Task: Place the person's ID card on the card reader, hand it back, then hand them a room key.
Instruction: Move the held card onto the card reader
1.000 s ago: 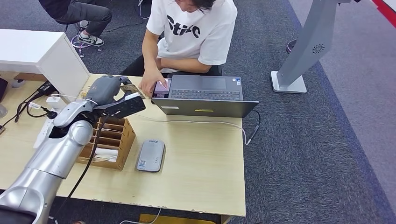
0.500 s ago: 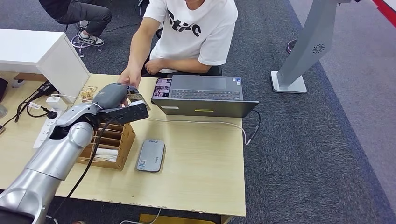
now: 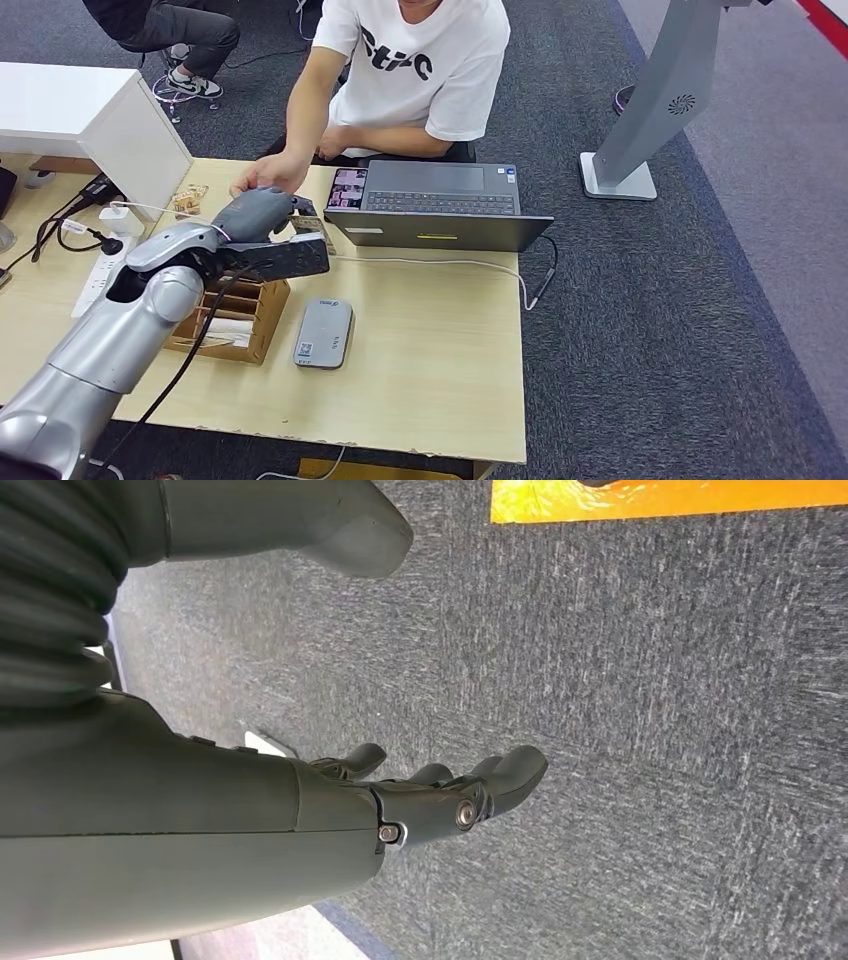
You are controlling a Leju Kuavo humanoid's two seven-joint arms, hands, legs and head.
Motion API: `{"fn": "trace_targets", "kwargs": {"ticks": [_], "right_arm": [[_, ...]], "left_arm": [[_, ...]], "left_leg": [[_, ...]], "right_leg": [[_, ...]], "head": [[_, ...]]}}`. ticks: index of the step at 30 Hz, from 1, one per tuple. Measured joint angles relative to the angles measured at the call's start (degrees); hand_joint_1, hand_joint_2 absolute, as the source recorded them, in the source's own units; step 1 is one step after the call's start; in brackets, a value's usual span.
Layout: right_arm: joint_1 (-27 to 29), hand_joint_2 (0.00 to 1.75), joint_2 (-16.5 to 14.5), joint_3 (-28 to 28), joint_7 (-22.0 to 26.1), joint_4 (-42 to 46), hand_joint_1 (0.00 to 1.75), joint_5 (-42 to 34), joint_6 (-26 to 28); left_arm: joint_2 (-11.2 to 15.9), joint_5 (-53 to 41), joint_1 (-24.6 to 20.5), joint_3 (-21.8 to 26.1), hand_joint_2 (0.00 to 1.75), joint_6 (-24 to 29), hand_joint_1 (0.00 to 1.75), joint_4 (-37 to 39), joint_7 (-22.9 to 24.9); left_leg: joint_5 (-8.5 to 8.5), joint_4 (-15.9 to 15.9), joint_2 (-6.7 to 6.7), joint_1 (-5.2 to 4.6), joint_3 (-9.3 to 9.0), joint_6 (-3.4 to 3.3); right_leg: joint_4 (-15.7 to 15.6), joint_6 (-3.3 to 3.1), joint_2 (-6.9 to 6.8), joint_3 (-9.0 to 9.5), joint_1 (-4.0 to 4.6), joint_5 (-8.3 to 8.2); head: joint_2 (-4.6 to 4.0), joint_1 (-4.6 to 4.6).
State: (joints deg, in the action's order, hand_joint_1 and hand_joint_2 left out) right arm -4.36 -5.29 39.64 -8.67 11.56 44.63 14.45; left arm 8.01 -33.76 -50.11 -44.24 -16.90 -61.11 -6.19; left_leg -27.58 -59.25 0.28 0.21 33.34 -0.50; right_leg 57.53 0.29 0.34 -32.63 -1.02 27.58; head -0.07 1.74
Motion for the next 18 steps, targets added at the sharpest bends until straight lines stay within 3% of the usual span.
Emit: {"fn": "trace_targets", "kwargs": {"ticks": [18], "right_arm": [[-0.2, 1.75, -0.1, 1.0, 0.0, 0.0, 0.00, 1.3, 0.0]], "left_arm": [[0.6, 5.8, -0.4, -6.5, 1.75, -1.8, 1.75, -1.8, -0.1]], "left_leg": [[0.00, 0.0, 0.00, 0.00, 0.00, 0.00]], "right_leg": [[0.0, 0.00, 0.00, 0.00, 0.00, 0.00]], "head": [[0.00, 0.00]]}}
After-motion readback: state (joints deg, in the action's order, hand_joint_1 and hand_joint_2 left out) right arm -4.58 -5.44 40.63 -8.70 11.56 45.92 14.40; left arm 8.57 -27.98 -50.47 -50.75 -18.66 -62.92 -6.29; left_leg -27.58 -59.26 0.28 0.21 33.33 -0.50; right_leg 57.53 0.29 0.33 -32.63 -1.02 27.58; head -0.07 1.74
